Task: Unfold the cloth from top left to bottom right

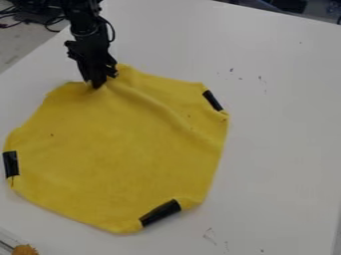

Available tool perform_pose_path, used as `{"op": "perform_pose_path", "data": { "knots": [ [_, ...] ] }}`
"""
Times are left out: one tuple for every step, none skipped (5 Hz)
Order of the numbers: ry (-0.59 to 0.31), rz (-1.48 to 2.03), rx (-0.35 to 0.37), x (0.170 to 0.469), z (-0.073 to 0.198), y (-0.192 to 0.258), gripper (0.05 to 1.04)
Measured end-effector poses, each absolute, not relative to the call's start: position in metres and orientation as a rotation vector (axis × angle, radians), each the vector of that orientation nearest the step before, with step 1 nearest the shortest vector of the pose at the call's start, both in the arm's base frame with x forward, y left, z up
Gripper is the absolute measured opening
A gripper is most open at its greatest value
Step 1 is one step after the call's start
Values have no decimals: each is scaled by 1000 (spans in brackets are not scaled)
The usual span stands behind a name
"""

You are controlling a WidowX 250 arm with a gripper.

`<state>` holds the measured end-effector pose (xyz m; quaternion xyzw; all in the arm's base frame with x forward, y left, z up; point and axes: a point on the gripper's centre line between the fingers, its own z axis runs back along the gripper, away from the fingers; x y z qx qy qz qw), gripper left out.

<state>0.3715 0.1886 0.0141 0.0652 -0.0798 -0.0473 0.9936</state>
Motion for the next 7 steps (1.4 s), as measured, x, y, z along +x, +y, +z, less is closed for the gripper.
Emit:
{"op": "perform_pose_path", "data": {
  "knots": [
    [-167, -105, 142, 375, 19, 192, 582],
    [-165, -121, 152, 377, 21, 193, 882],
    [-171, -128, 168, 379, 23, 197, 1012],
    [-178, -146, 186, 382, 28, 200, 1008],
    [-156, -130, 193, 377, 36, 201, 1002],
    [-159, -85, 189, 374, 75, 183, 1001],
    [-151, -7, 180, 355, 111, 144, 1001]
  ]
}}
